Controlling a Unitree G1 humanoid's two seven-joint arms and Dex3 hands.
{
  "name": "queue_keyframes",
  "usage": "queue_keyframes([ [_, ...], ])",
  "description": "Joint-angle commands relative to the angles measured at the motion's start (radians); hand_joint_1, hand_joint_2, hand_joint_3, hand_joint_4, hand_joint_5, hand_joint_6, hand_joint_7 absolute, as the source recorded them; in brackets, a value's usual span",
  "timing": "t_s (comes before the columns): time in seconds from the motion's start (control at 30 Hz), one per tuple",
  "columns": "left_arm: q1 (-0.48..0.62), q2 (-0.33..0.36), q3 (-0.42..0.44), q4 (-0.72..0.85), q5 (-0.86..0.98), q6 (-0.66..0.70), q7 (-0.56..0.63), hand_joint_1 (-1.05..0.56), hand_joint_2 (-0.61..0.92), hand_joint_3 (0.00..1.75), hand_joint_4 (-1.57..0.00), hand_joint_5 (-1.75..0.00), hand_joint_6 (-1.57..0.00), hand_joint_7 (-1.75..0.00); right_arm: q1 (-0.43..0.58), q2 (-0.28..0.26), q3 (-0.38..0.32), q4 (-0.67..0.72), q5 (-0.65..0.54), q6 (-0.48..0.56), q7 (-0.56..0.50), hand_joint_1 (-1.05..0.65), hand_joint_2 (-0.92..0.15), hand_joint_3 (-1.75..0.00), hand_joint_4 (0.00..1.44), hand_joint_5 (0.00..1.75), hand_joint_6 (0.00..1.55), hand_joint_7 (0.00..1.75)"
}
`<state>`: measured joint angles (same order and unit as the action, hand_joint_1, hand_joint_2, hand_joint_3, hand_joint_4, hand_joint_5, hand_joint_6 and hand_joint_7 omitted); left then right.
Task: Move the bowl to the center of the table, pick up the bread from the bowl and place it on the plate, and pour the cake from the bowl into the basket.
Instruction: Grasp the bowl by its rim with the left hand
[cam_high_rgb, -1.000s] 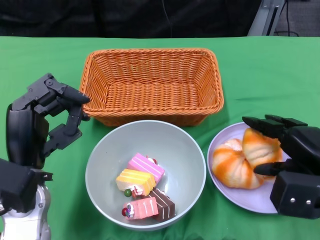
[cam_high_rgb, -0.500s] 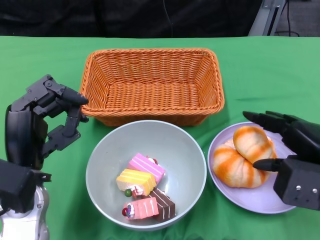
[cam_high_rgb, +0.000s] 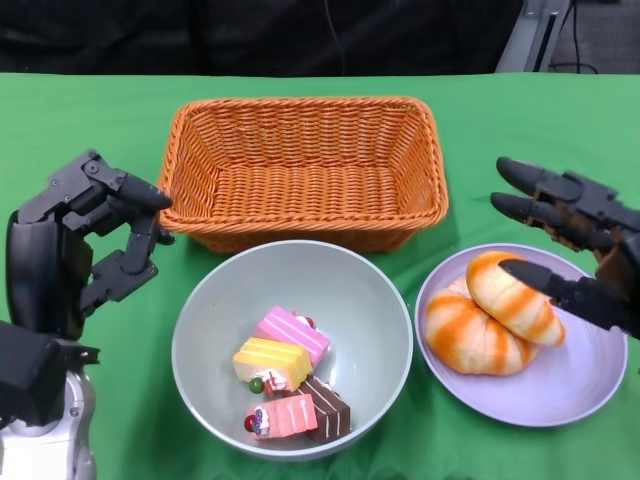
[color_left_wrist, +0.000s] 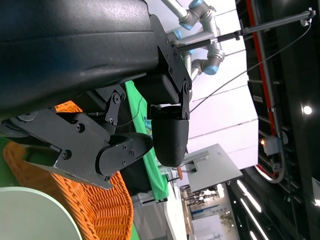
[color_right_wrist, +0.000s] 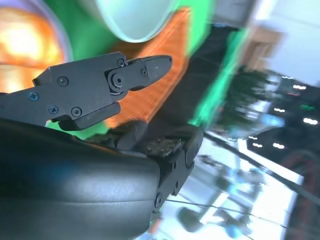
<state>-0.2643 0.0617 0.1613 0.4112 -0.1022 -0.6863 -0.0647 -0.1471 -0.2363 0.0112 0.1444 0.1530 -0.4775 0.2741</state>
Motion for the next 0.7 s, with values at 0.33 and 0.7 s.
queue_keyframes([
  [0.33,-0.006,0.043,0.006,0.024,-0.01,-0.027,-0.047,-0.07,0.7,0.86,-0.79,-1.55,-0.79,-1.28,0.066,0.117,-0.024,-0.058,0.074,-0.06,0.044,-0.21,-0.56,-0.8,0.68,1.28,0.76,0.91],
  [0.7,0.006,0.074,-0.009,0.049,-0.035,-0.071,-0.15,-0.08,0.76,0.75,-0.79,-1.52,-0.78,-1.25,0.094,0.173,0.036,-0.131,0.021,-0.016,0.033,-0.24,-0.57,-0.74,0.72,1.52,0.73,1.22],
])
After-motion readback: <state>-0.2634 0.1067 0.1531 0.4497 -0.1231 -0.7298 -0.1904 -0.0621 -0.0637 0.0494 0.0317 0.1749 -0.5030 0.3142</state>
